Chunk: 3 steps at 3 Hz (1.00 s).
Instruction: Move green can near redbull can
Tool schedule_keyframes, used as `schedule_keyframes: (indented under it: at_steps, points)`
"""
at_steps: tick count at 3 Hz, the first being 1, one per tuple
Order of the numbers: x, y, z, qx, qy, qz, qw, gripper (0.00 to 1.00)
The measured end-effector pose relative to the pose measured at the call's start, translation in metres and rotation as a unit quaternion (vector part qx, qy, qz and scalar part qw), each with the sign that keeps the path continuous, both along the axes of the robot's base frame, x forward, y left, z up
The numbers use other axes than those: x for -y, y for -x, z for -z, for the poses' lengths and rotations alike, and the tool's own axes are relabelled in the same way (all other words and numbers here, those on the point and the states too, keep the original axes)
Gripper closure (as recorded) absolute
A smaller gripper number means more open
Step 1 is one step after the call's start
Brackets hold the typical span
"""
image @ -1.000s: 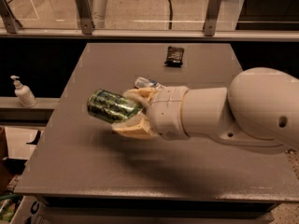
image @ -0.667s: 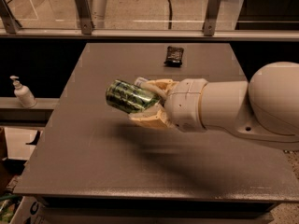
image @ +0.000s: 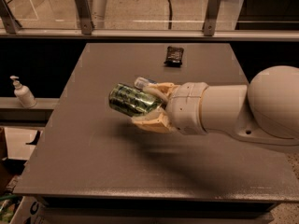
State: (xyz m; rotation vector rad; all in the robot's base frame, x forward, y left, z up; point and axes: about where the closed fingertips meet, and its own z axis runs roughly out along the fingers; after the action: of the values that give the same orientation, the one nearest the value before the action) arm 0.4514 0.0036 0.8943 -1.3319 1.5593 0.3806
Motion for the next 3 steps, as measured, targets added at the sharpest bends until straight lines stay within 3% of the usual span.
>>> schedule_keyframes:
  at_steps: [3]
  points:
    - [0.079, -0.032, 0.021, 0.008, 0.031, 0.085, 0.9958, 1.0]
